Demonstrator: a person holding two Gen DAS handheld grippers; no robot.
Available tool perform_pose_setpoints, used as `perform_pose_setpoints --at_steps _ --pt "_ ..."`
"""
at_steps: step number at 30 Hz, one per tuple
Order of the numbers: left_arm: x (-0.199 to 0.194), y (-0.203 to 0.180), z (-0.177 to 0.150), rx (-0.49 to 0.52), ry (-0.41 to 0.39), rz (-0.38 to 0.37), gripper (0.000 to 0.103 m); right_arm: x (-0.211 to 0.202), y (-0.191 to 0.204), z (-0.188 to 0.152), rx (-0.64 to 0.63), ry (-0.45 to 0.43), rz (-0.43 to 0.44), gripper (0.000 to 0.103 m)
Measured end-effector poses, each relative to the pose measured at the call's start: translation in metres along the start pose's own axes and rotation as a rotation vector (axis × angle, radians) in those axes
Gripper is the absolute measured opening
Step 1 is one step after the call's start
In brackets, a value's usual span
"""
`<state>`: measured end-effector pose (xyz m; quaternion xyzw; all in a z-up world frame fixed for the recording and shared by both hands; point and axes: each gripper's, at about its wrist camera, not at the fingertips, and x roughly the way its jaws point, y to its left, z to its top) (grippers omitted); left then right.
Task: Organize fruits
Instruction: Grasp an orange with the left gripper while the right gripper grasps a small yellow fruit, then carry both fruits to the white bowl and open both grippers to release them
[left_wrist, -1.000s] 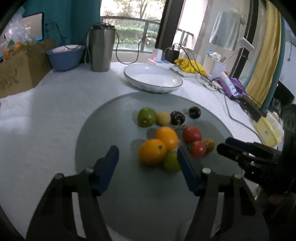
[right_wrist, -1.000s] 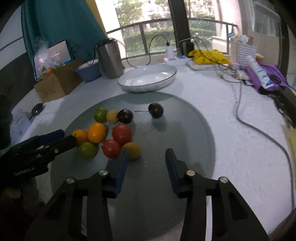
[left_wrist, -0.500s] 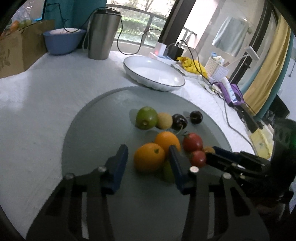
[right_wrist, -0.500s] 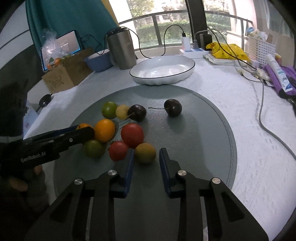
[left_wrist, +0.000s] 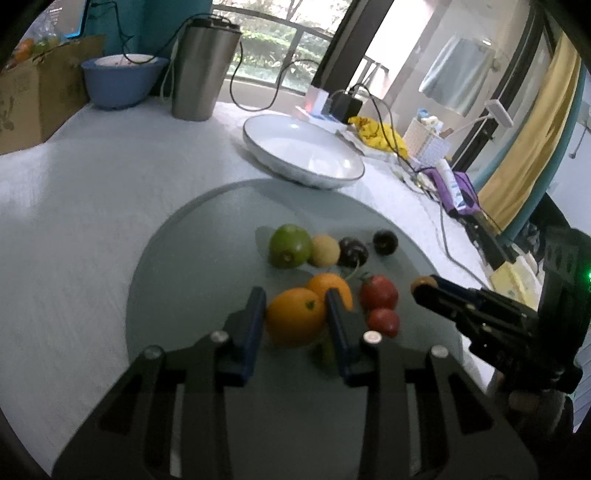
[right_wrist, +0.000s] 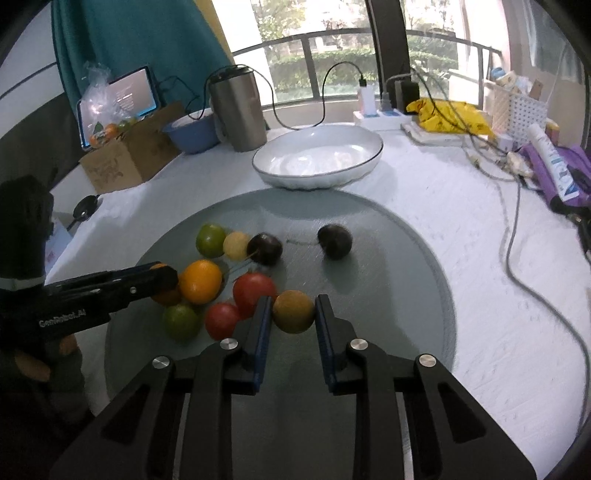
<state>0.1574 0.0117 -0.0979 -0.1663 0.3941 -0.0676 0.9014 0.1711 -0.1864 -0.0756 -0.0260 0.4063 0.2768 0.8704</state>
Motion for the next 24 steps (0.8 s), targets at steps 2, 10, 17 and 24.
perform_pose_setpoints --at_steps 2,10,17,24 --pt "-0.002 -0.001 0.004 0.005 -0.010 -0.005 0.034 -0.002 0.000 0.004 -0.003 -0.009 -0.007 0.026" --pt "-0.001 0.001 0.033 -0.021 -0.062 -0.037 0.034 -0.004 -0.005 0.029 -0.031 -0.048 -0.053 0.026" --pt "0.005 0.002 0.055 -0.002 -0.082 -0.047 0.034 0.002 -0.018 0.054 -0.046 -0.071 -0.084 0.026" --pt "0.024 0.001 0.084 0.033 -0.099 -0.041 0.034 0.016 -0.033 0.079 -0.030 -0.097 -0.093 0.026"
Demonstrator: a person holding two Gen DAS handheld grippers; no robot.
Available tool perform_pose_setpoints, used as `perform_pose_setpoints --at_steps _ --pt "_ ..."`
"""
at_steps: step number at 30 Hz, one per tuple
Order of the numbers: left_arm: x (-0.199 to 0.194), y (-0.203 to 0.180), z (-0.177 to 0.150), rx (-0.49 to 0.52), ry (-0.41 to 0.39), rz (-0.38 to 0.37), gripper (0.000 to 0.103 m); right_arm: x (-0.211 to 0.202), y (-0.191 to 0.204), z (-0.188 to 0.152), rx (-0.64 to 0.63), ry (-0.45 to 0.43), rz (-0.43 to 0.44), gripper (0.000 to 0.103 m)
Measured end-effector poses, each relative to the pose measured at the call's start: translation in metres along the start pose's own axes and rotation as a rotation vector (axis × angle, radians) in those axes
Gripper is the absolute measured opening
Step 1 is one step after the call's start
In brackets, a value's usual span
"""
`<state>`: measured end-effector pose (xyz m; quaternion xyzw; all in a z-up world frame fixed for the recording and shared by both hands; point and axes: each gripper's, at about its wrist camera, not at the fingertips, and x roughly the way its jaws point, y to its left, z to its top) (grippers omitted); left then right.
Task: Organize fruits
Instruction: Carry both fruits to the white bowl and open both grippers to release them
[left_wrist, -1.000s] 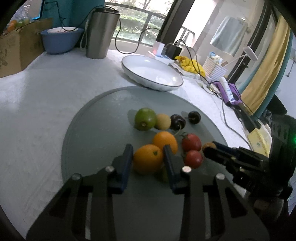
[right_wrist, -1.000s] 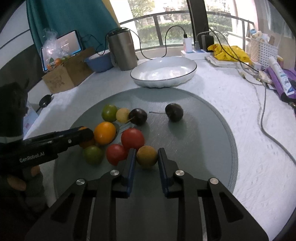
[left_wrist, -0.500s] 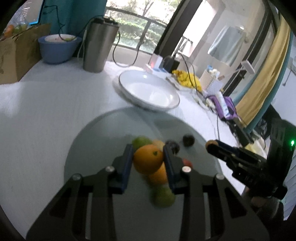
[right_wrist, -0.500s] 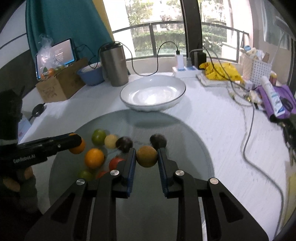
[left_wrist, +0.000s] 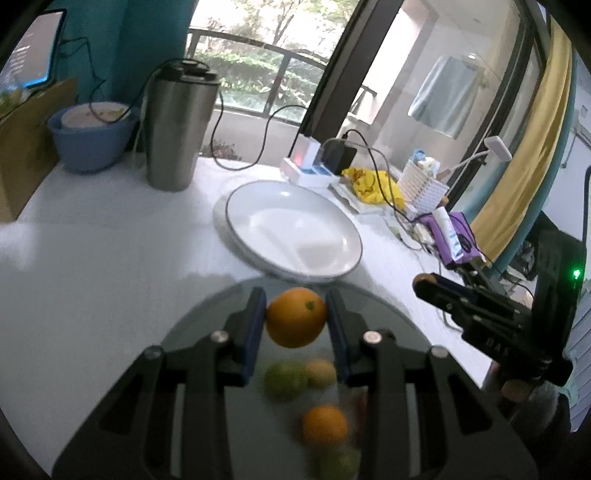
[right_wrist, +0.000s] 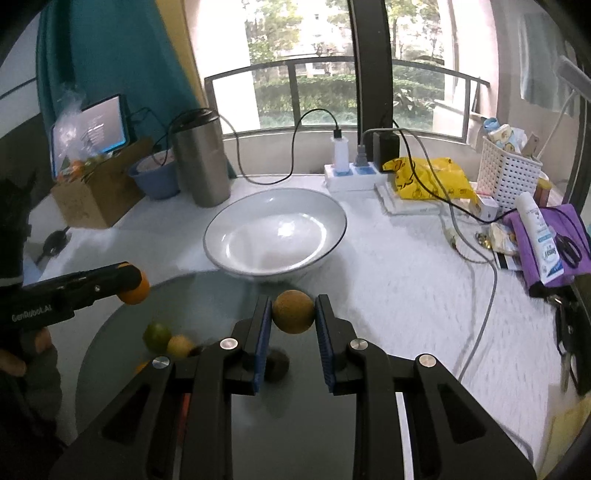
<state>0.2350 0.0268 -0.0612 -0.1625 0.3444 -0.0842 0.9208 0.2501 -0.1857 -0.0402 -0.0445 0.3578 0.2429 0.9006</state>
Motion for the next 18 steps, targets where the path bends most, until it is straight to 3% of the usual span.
perform_pose_setpoints --at_steps 8,18 --pt "0.024 -0.003 0.024 0.036 0.002 -0.022 0.034 0.024 -0.009 0.028 -0.012 -0.017 -0.006 0.026" --pt "0.061 -0.001 0.050 0.080 0.028 0.007 0.034 0.060 -0.014 0.053 -0.047 -0.001 0.009 0.026"
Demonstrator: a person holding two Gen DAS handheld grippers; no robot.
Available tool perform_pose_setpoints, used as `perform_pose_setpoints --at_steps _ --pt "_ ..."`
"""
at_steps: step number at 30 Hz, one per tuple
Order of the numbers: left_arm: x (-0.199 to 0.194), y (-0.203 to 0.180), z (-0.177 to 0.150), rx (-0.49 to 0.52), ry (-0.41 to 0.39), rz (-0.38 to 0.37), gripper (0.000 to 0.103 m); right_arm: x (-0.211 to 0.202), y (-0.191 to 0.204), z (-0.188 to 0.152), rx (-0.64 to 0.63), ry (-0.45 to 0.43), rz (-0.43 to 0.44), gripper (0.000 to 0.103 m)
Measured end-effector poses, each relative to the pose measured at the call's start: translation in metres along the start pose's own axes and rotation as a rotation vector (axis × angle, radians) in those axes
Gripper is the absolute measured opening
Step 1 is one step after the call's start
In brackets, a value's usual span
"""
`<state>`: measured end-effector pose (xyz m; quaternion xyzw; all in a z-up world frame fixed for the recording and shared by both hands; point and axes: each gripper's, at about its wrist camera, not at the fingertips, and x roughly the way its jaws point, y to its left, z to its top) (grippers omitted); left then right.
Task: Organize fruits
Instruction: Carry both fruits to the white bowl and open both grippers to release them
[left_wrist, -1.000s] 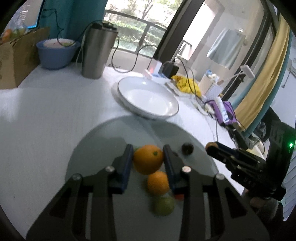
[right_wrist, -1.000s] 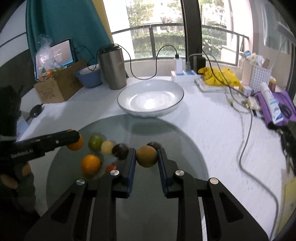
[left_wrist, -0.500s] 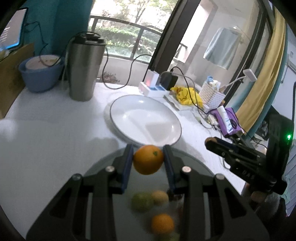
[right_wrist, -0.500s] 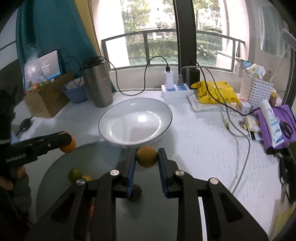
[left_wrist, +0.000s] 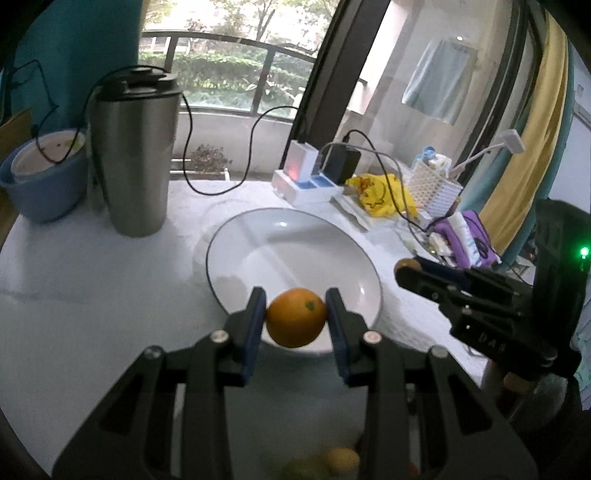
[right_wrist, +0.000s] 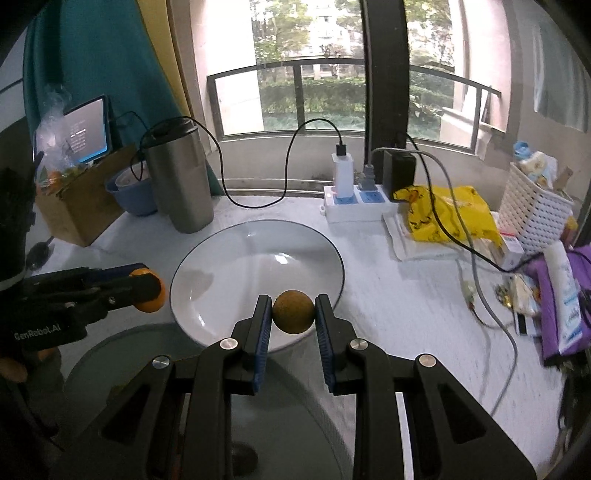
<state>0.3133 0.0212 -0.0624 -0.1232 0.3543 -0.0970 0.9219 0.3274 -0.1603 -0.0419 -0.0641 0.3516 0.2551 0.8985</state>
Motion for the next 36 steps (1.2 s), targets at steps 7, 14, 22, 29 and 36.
perform_pose_setpoints --at_steps 7,14,22,29,36 --pt "0.032 0.005 0.022 0.026 0.006 0.013 0.034 0.040 -0.002 0.016 0.022 0.029 0.023 0.026" --pt "0.061 0.016 0.033 0.028 0.031 0.037 0.034 0.072 -0.007 0.027 0.063 0.068 0.032 0.026" --pt "0.076 0.023 0.036 0.020 0.052 0.050 0.035 0.098 -0.004 0.037 0.061 0.102 0.058 0.026" --pt "0.063 0.030 0.042 -0.030 0.020 0.051 0.047 0.095 0.000 0.040 0.055 0.095 0.046 0.037" --pt "0.036 0.026 0.046 -0.035 -0.027 0.057 0.047 0.069 0.001 0.039 0.057 0.064 0.024 0.037"
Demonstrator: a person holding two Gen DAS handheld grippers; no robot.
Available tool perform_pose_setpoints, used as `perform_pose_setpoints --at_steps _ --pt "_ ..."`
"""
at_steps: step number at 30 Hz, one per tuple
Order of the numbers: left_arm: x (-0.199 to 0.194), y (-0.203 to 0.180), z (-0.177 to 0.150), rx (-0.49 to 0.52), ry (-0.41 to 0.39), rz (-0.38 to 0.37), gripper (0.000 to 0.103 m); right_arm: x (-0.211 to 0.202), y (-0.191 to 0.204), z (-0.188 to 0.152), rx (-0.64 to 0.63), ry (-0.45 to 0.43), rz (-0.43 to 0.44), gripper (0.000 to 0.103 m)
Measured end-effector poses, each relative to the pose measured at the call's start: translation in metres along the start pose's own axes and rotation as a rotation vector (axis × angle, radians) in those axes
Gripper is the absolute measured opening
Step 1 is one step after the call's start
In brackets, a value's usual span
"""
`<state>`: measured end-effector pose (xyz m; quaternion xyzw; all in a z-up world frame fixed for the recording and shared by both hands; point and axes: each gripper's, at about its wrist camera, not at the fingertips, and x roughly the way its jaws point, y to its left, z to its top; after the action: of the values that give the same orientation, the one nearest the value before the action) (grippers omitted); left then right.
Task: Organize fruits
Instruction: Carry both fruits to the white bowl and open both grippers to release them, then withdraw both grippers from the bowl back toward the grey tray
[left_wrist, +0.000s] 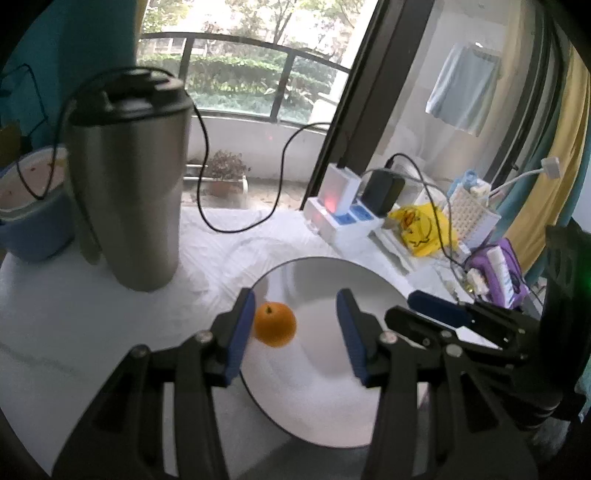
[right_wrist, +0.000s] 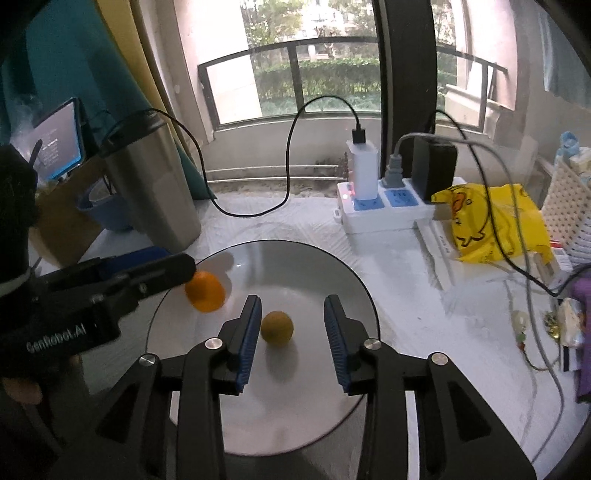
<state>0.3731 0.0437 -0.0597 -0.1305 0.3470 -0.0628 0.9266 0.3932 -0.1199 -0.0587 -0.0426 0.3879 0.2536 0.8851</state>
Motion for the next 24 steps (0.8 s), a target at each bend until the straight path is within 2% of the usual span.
perform_pose_setpoints --at_steps 12,24 --pt "-0.053 -0.020 -0.018 0.019 -0.030 -0.030 0.048 -0.041 0.019 -0.015 0.003 -0.042 0.002 0.037" --pt "-0.090 -0.035 -0.048 0.038 -0.037 -0.050 0.048 -0.084 0.034 -0.043 0.005 -0.061 -0.005 0.037"
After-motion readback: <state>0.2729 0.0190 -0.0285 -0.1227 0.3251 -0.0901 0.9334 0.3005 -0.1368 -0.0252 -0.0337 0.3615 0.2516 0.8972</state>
